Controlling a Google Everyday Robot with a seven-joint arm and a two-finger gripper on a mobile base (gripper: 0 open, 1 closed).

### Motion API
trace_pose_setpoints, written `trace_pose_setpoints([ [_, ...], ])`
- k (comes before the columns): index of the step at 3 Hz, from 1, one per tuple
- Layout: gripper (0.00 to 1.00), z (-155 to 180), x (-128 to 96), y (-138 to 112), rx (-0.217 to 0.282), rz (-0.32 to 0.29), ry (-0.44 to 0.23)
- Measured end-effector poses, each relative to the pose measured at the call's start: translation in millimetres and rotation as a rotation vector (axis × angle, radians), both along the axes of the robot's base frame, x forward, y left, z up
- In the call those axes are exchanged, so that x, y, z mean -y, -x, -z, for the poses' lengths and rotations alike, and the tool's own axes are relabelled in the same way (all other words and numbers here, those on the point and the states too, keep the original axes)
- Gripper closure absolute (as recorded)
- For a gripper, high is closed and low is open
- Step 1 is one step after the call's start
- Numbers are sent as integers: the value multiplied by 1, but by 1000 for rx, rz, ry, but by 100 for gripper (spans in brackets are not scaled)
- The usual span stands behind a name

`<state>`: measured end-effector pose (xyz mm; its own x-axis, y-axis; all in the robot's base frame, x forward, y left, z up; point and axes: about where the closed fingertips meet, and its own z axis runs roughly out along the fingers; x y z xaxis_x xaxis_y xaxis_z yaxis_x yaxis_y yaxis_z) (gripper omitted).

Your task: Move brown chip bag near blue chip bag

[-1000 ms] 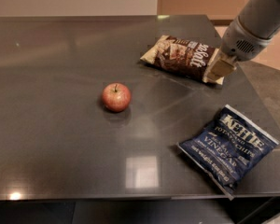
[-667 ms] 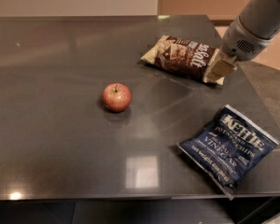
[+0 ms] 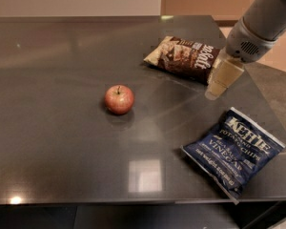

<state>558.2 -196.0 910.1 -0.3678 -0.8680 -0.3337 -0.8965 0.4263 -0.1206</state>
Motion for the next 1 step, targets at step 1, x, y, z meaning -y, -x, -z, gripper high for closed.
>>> trace_pose_setpoints([
  [1, 0, 0, 0, 0, 0, 0, 0],
])
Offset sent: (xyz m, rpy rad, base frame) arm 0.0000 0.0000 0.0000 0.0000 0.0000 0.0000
